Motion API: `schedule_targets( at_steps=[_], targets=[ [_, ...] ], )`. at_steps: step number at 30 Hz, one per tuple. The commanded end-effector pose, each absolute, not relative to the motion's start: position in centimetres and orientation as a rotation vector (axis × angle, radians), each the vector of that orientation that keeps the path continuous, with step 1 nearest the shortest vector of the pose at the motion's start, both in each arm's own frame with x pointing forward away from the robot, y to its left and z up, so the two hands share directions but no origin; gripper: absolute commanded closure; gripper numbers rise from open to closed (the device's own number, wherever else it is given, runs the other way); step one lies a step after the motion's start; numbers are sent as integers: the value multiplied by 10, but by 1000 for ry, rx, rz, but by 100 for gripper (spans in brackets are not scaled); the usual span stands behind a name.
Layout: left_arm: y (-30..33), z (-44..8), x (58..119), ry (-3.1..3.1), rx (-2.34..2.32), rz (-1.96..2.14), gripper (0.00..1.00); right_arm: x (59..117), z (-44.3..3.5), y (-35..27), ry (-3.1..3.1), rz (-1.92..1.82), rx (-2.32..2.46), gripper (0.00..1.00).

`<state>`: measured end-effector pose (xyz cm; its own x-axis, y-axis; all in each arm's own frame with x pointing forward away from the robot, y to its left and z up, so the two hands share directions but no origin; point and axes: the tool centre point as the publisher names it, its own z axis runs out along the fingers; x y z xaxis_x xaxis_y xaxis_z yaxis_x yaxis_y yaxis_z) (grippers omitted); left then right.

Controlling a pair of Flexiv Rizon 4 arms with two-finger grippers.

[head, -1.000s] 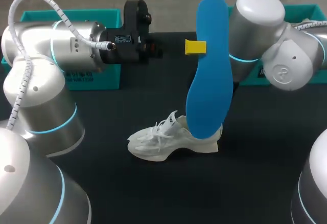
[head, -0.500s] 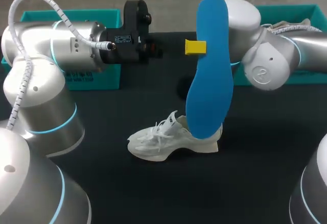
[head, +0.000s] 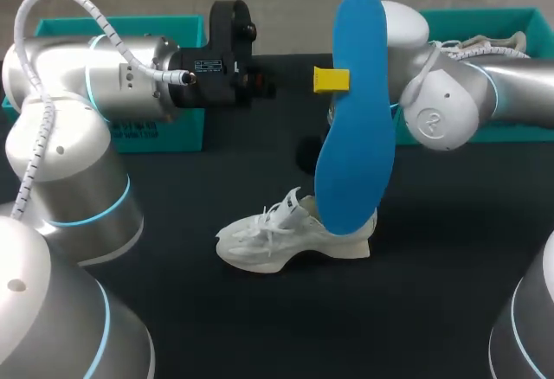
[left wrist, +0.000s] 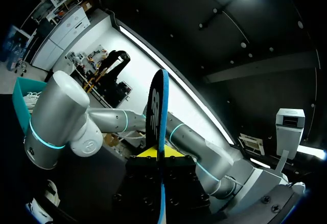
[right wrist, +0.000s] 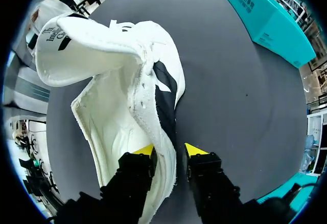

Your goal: Take the shoe out of the shoebox, open the shoe tongue, remove and reinsert the insole, then place the shoe into the shoebox

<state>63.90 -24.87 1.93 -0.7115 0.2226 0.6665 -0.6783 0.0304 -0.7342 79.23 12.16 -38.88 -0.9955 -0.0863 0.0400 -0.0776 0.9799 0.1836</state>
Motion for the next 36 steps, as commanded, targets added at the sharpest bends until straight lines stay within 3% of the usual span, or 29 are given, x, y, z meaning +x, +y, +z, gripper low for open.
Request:
schedule_targets(
  at_steps=[1,5,13,23,36],
  targets=[
    [-249,18,638,-1654,469,1759,100,792,-389,121,-3080,-284,129,100],
    [-249,18,638,-1654,469,1759,100,785,-387,116,-3063,-269,-13,100],
    [-249,18,638,-1654,469,1759,100,767,-361,96,-2769,-523,-1091,100],
    [-249,18,638,-1654,469,1759,100,755,-343,103,-2584,-750,-1440,100],
    [-249,18,638,-1654,469,1759,100,755,-341,110,-2543,-844,-1375,100]
  ],
)
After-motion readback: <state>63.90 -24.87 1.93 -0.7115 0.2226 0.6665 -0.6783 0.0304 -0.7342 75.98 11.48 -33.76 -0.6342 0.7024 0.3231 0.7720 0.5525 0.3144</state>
